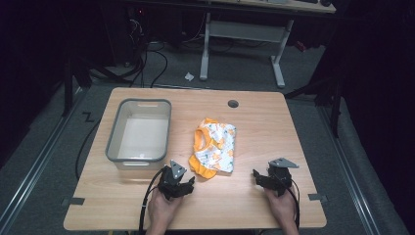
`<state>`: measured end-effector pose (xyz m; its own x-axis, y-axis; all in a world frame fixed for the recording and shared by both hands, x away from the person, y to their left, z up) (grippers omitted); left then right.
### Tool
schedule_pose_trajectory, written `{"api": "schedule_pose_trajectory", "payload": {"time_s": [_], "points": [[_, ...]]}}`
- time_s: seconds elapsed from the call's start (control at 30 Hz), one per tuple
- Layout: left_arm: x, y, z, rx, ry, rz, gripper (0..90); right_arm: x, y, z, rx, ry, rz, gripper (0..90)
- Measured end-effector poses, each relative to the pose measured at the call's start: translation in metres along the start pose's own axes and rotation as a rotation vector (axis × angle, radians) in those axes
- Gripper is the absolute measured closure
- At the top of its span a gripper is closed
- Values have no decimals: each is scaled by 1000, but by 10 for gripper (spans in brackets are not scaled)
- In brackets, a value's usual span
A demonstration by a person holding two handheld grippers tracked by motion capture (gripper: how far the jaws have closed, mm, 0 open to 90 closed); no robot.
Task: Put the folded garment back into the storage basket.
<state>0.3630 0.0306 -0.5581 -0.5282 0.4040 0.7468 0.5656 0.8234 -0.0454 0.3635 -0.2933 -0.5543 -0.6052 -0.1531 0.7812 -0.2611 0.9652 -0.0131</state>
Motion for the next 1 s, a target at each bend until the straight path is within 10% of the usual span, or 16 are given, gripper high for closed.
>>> {"api": "schedule_pose_trajectory", "payload": {"time_s": [1.0], "points": [[-1,-3,0,-21,11,23,257,0,0,0,3,0,-2,278]]}}
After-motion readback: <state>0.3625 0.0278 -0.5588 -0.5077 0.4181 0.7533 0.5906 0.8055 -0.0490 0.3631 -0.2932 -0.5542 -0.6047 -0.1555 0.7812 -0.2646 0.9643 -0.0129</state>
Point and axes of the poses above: each handheld gripper's, and its own axes: x roughly backward along the jaws, z roughly out of its underside, y roughly to its left, the point moved 5 cm from there along -x, roughly forward along the jaws, and after that the axes turned 5 degrees about y, right-handed, at the moved point
